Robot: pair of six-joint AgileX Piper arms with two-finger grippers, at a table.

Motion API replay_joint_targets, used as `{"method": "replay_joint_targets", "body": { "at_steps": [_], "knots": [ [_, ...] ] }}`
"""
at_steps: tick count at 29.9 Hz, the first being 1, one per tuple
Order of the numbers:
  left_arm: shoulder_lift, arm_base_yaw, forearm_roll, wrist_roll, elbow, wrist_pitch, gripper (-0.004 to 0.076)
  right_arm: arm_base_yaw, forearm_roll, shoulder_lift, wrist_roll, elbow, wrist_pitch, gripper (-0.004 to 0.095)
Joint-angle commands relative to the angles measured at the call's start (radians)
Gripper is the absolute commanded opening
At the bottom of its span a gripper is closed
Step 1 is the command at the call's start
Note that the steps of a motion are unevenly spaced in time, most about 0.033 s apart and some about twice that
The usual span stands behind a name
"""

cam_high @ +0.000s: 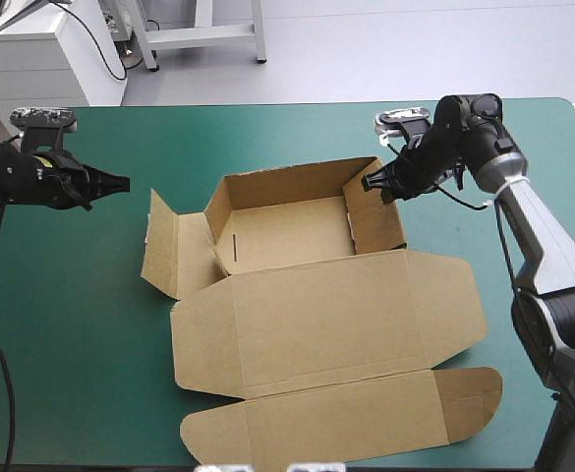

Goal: Fold the box

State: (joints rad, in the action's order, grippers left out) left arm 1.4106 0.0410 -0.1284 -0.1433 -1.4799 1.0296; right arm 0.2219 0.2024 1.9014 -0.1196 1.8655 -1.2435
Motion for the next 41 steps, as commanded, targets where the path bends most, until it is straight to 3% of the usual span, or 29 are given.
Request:
{"method": "replay_joint_targets", "body": {
  "at_steps": [1, 19, 21, 26, 35, 41],
  "knots": [
    [-0.032, 0.001, -0.018, 0.008, -0.033, -0.04, -0.0008, -0.003, 0.01, -0.055, -0.023, -0.015, 0.007, 0.0321],
    [-0.032, 0.001, -0.078, 0.013, -0.033, -0.088, -0.0008, -0.003, 0.062, 0.072, -0.044, -0.035, 0.057, 0.0315],
    [-0.032, 0.001, -0.078, 0.013, -0.033, -0.088, -0.0008, -0.003, 0.062, 0.073, -0.044, -0.035, 0.064, 0.0257],
    [-0.032, 0.001, -0.078, 0.013, -0.033, -0.09, -0.0008, -0.003, 0.064, 0.079, -0.075, -0.035, 0.072, -0.0005],
    [-0.032, 0.012, -0.072, 0.031, -0.033, -0.087, -0.0008, -0.007, 0.064, 0.06, -0.073, -0.033, 0.094, -0.0017],
    [-0.023, 0.147, -0.179, 0.042, -0.033, -0.067, -0.0008, -0.072, 0.088, -0.023, -0.089, -0.007, 0.078, -0.0019]
  ]
}}
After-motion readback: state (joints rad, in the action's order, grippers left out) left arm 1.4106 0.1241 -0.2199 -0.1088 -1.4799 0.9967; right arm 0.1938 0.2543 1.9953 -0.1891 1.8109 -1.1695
